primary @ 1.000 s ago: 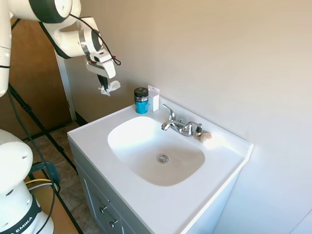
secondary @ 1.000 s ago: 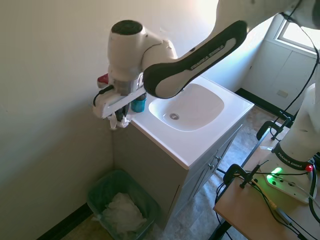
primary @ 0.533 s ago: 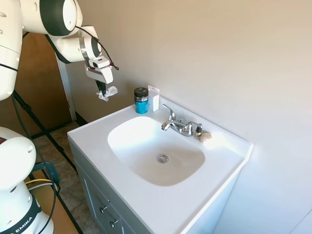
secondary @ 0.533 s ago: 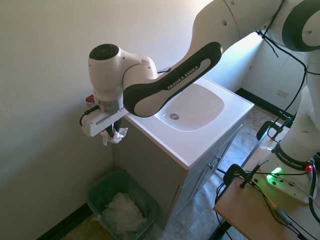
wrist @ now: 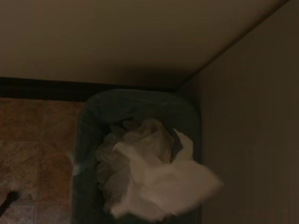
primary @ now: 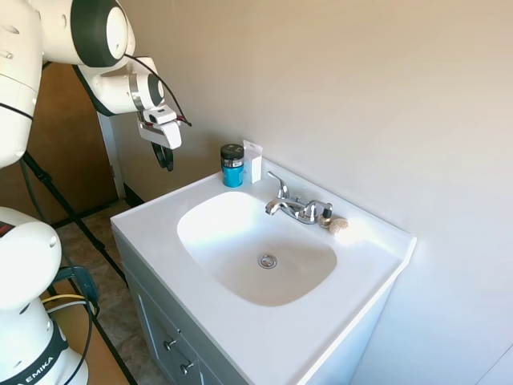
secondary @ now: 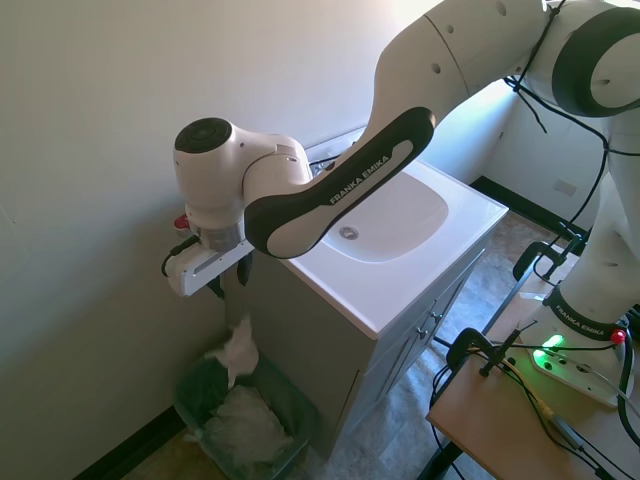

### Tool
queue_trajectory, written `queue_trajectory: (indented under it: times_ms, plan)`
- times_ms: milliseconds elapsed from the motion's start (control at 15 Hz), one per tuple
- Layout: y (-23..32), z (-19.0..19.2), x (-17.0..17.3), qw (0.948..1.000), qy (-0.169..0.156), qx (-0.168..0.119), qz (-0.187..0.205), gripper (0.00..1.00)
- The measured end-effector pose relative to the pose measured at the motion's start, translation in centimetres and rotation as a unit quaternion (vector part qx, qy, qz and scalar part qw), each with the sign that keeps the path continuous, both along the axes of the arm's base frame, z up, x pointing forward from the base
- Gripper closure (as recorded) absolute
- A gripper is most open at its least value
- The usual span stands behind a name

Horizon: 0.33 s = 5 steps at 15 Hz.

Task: Throw the tissue in the trash bin

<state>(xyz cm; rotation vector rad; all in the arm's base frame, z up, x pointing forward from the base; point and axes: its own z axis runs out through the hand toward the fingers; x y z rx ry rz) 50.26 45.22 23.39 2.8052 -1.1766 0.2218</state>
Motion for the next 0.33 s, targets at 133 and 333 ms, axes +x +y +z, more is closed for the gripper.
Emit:
queue_trajectory:
  times_ms: [133, 333]
  plan:
    - [0.6, 0.3, -0.4, 1.0, -0.006, 0.002, -0.005, 0.0]
    - [0.9, 3.5, -0.3, 0.9993, -0.03, 0.014, -0.018, 0.0]
